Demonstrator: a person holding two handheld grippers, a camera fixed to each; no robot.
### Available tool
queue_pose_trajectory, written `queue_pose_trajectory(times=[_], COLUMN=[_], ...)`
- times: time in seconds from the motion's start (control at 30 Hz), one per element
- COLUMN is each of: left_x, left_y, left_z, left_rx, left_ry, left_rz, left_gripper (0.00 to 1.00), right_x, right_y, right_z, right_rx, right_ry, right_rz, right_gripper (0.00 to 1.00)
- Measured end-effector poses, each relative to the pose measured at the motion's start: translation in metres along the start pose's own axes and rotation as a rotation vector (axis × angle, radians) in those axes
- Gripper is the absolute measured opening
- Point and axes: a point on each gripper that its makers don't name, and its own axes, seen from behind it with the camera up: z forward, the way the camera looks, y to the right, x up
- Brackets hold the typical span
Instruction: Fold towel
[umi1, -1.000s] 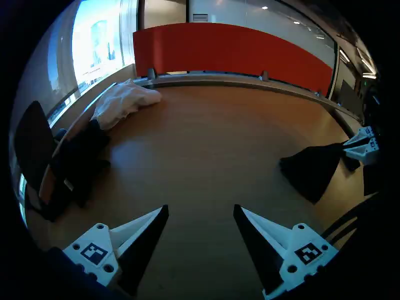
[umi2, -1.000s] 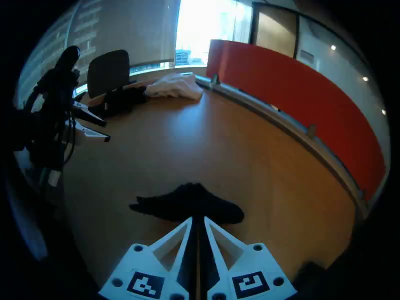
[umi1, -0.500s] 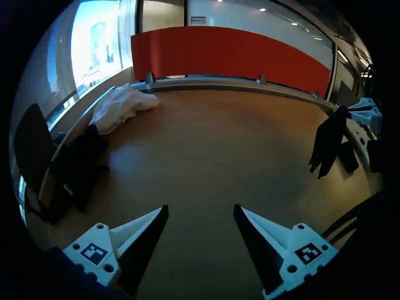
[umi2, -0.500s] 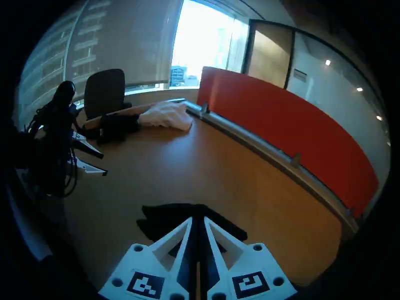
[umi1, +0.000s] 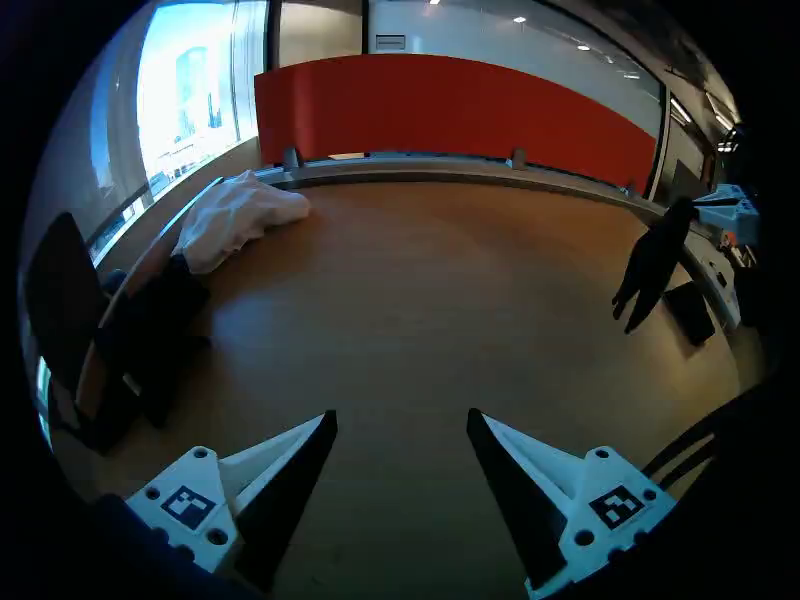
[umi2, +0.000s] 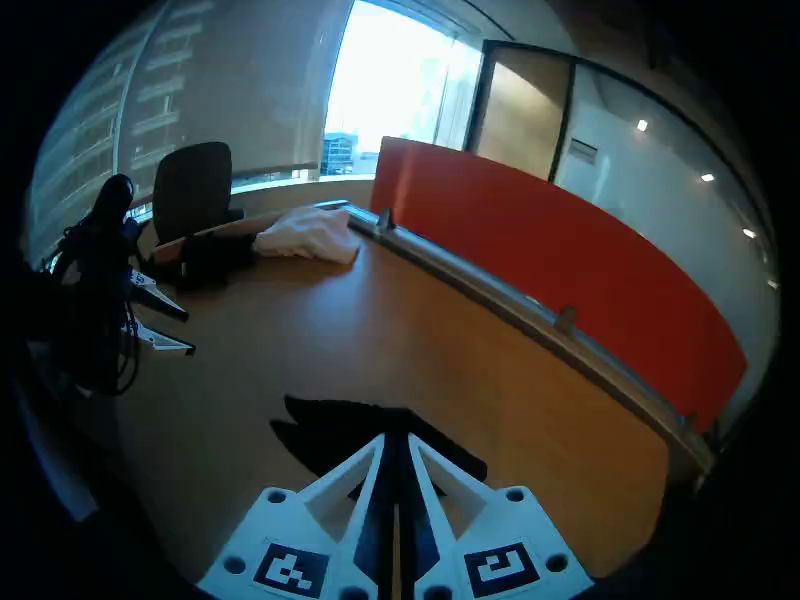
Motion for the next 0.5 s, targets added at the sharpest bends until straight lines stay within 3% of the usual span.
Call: queue_pose_trajectory(times=[0.5], left_x=[0.004], left_y=[0.003], left_z=[0.004], left_rx=[-0.006], left_ry=[-0.003], left_rz=[0.016], left_gripper=[0.97], right_x=[0.001], right_y=[0.038], right_z=[-0.017], right_rx=[-0.04], right_ry=[0.014], right_rz=[0.029], right_gripper=[0.09])
